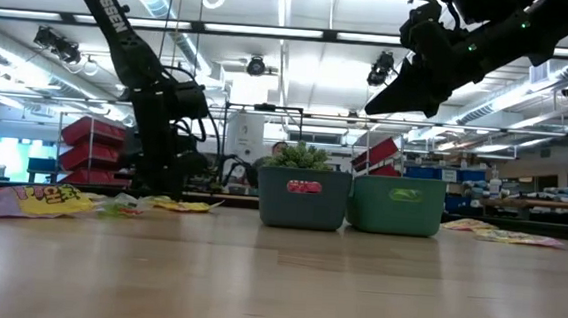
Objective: Sort candy
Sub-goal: Put the green gummy into the green bin
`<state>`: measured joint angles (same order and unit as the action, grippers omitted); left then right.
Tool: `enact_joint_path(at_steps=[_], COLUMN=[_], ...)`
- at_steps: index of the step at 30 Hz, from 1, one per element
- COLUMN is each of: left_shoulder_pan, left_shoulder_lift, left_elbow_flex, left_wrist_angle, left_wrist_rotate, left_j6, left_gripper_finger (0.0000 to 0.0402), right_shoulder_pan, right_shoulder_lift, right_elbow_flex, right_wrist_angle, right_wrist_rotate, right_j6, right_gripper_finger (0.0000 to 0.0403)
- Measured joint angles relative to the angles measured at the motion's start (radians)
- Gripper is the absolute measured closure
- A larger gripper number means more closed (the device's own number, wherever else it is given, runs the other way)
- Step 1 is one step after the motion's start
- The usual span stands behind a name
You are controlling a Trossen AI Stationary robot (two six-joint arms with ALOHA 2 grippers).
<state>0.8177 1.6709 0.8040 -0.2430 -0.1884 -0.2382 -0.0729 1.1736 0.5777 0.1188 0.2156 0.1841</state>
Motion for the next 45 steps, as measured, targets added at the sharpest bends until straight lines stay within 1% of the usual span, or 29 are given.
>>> enact_joint_path(at_steps=[5, 10, 12, 18, 22, 28, 31, 37, 42, 45], left_shoulder_pan=[-0.002, -0.008, -0.022, -0.095, -0.171, -0.332, -0.431, -0.603, -0.68, -0.71], left_shoulder_lift=[-0.009, -0.008, -0.008, -0.029, -0.07, -0.113, -0.113, -0.072, -0.003, 0.057], left_elbow_flex=[-0.003, 0.034, 0.052, 0.13, 0.179, 0.26, 0.301, 0.376, 0.403, 0.444], left_wrist_angle=[0.015, 0.008, 0.009, -0.034, -0.043, -0.038, -0.039, 0.01, 0.098, 0.114], left_wrist_rotate=[0.023, 0.01, 0.011, 0.021, 0.081, 0.175, 0.187, 0.194, 0.249, 0.269], left_j6=[0.028, 0.084, 0.104, 0.153, 0.156, 0.187, 0.213, 0.235, 0.235, 0.236], left_gripper_finger=[0.0291, 0.0379, 0.0394, 0.0392, 0.0399, 0.04, 0.04, 0.04, 0.04, 0.0401], right_shoulder_pan=[0.0, 0.0, 0.0, -0.002, -0.015, -0.059, -0.084, -0.128, -0.164, -0.188], right_shoulder_lift=[0.0, 0.0, 0.0, -0.007, -0.041, -0.127, -0.156, -0.167, -0.167, -0.167], right_elbow_flex=[0.0, 0.0, 0.0, 0.0, 0.0, 0.0, 0.0, 0.0, 0.0, 0.0], right_wrist_angle=[0.0, -0.001, -0.003, -0.015, -0.055, -0.172, -0.199, -0.228, -0.233, -0.233], right_wrist_rotate=[0.0, 0.0, 0.0, 0.0, 0.0, 0.025, 0.028, 0.028, 0.027, 0.02], right_j6=[0.0, -0.001, -0.001, -0.009, -0.017, -0.023, -0.023, -0.041, -0.063, -0.074], right_gripper_finger=[0.0401, 0.0401, 0.0401, 0.0401, 0.0401, 0.0401, 0.0401, 0.0401, 0.0401, 0.0401])
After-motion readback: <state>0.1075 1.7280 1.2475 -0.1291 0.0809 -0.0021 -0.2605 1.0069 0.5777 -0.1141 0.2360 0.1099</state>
